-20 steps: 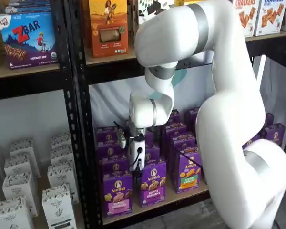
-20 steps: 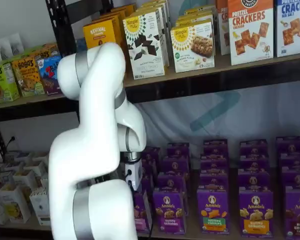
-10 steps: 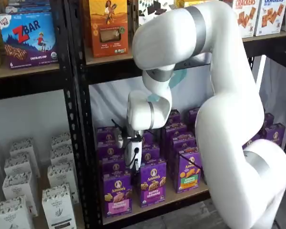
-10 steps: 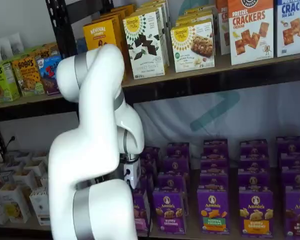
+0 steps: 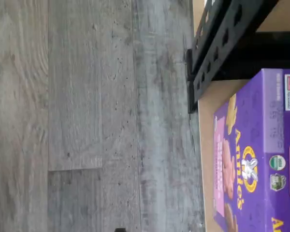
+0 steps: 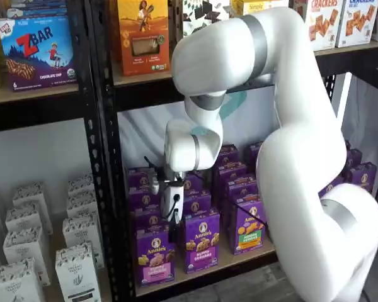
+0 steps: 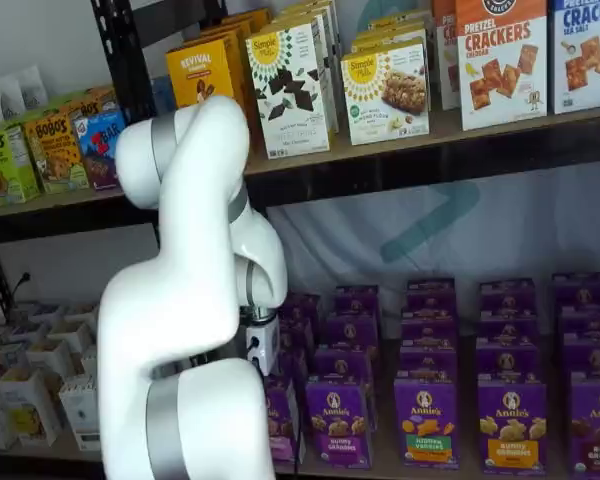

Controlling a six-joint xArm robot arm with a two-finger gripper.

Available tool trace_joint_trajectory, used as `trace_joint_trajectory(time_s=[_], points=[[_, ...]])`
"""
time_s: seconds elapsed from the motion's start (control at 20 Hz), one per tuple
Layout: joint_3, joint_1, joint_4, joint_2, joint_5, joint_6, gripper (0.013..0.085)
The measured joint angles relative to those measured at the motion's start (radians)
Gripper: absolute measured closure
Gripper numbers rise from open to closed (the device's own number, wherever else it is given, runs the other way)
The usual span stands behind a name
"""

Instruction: Pick up the purple box with a pink patch in the middle, on the bottom shelf, the first box from the left

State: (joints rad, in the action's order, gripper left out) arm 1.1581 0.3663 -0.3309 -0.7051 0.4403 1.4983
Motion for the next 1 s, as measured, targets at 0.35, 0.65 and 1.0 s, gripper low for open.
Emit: trace_joint_trajectory(time_s=[0.35, 0.65, 1.0], points=[[0.048, 0.001, 0.010, -0.037, 0.012, -0.011, 0.0130], [0.092, 0.000, 0.015, -0.074, 0.022, -0.016, 0.0130], [0.135, 0.000, 0.017, -0.109, 0.028, -0.019, 0.0130]])
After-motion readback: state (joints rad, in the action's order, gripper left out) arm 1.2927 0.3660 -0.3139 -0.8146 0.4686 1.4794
